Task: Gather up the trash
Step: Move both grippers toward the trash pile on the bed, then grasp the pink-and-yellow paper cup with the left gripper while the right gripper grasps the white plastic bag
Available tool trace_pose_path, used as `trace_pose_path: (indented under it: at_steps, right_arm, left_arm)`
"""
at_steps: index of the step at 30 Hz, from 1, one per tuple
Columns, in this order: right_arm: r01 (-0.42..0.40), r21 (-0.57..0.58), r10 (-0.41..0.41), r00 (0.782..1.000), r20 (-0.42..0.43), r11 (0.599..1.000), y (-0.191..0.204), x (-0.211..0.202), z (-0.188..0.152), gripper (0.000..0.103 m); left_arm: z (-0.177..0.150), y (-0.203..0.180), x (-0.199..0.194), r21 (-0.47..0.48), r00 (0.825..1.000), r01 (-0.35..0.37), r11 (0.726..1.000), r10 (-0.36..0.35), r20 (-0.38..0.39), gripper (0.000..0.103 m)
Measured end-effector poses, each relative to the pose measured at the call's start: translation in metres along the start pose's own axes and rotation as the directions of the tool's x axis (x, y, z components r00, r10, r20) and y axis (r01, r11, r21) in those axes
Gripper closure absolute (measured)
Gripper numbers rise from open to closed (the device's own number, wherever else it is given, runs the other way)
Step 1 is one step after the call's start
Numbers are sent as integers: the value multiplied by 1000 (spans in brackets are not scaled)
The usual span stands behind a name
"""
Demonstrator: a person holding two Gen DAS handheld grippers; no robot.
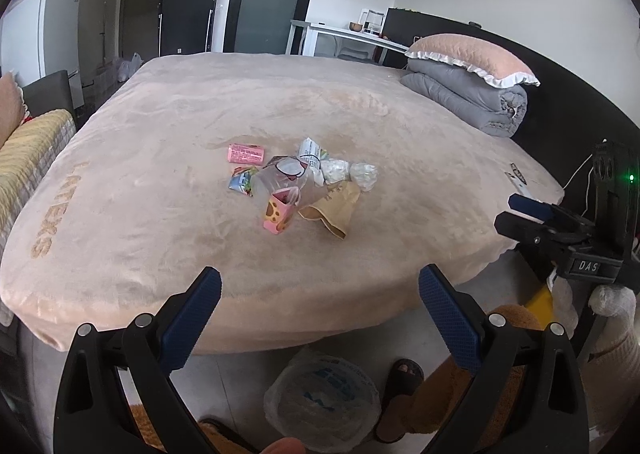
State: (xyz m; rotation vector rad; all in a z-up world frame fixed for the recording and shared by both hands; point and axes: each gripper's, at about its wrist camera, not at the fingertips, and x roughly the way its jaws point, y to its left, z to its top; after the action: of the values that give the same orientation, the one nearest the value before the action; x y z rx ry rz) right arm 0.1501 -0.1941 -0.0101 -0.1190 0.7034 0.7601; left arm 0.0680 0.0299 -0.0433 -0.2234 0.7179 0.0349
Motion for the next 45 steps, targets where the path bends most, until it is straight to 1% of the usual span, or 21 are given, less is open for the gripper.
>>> trace_pose_path:
  at_steps: [4, 9, 13, 24, 28, 32, 35, 36, 37, 38, 40, 41, 42, 44, 45]
  right_arm:
    - [-6, 13, 7, 1000, -12, 1000, -10, 20, 10, 4]
    - [-19, 31, 20, 999, -26, 999, -23, 47, 18, 4]
    - [-23, 60, 26, 998, -49, 998, -35, 78, 23, 4]
    - [-20, 128, 32, 995, -93, 992, -64, 152, 34, 5]
    - [-19, 142, 34, 993, -109, 990, -72, 176, 39, 5]
    - [-12, 142, 28, 993, -110, 990, -78, 198, 43, 8]
    - [-2, 148, 21, 992, -127, 989, -84, 215, 43, 10]
    - [-4, 155, 24, 991, -129, 988, -87, 221, 43, 10]
    - [-6, 159, 26, 992, -125, 987, -89, 224, 45, 12]
    - [-1, 163, 22, 991, -130, 987, -92, 229, 46, 13]
    - [-4, 178, 29, 990, -140, 984, -96, 238, 48, 15]
    - [-6, 179, 31, 990, -139, 984, -97, 241, 48, 19]
    - [2, 178, 25, 989, -146, 984, -99, 244, 48, 24]
    - [5, 183, 22, 989, -148, 983, -101, 248, 48, 29]
    - [6, 187, 22, 989, -148, 982, -102, 250, 48, 35]
  left_arm:
    - [8, 6, 16, -9, 1000, 12, 1000, -12, -9, 6]
    - [19, 20, 44, -42, 999, 18, 999, -19, -30, 6]
    - [25, 33, 69, -64, 998, 20, 998, -24, -53, 6]
    - [28, 58, 132, -95, 990, 43, 995, -55, -129, 7]
    - [31, 63, 148, -101, 988, 56, 993, -70, -135, 8]
    - [35, 67, 160, -106, 988, 71, 992, -85, -130, 8]
    - [37, 71, 171, -111, 986, 85, 990, -99, -133, 8]
    - [37, 71, 173, -109, 986, 86, 990, -100, -135, 11]
    - [37, 71, 176, -107, 985, 88, 990, -103, -139, 21]
    - [37, 71, 181, -103, 983, 91, 991, -106, -149, 27]
    - [36, 72, 186, -101, 984, 85, 991, -99, -148, 30]
    - [36, 73, 188, -108, 985, 85, 991, -100, -143, 35]
    - [36, 75, 190, -115, 984, 91, 989, -107, -145, 37]
    - [36, 75, 193, -119, 982, 107, 987, -124, -142, 41]
    - [36, 74, 193, -111, 983, 109, 988, -124, -134, 42]
